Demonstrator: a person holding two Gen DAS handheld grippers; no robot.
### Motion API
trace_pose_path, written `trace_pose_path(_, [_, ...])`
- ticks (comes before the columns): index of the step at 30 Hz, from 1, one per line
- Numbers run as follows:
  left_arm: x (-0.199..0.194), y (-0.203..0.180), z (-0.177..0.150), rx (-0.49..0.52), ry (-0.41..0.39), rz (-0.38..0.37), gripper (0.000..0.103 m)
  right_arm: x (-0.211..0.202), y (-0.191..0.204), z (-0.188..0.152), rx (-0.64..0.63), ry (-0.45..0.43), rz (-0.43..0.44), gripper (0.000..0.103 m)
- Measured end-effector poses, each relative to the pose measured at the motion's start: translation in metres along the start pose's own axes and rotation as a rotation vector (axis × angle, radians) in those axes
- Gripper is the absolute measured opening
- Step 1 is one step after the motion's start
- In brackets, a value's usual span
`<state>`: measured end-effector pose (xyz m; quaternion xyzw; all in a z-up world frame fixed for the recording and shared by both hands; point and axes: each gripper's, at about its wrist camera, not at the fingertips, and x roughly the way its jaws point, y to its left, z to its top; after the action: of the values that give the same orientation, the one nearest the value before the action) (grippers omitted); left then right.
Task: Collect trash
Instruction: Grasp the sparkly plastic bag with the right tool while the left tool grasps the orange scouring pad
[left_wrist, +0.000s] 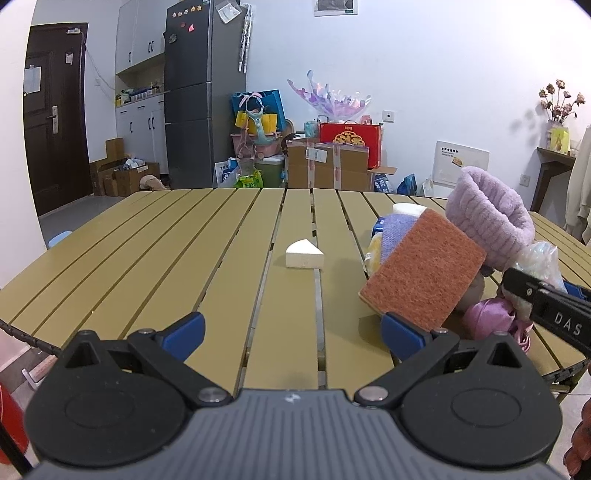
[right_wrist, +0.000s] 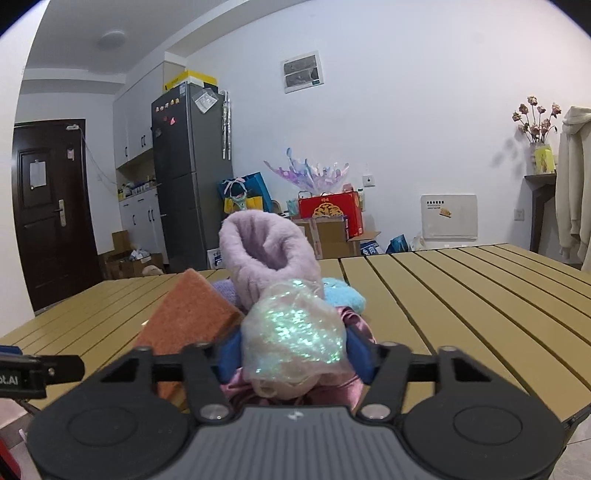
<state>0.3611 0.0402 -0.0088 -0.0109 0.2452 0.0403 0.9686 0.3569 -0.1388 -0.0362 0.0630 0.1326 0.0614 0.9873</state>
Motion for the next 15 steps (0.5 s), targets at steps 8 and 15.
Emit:
trace_pose_path(8, [-0.001, 0.0, -0.002, 0.003, 0.003, -0.004, 0.103, -0.006, -0.007, 0.004, 0.04, -0.025, 0.002, 0.042])
trace_pose_path(15, [0.003, -0.011, 0.003, 0.027, 0.008, -0.022, 0.103, -0.01, -0.018, 0.007, 0.076, -0.041, -0.018, 0.042])
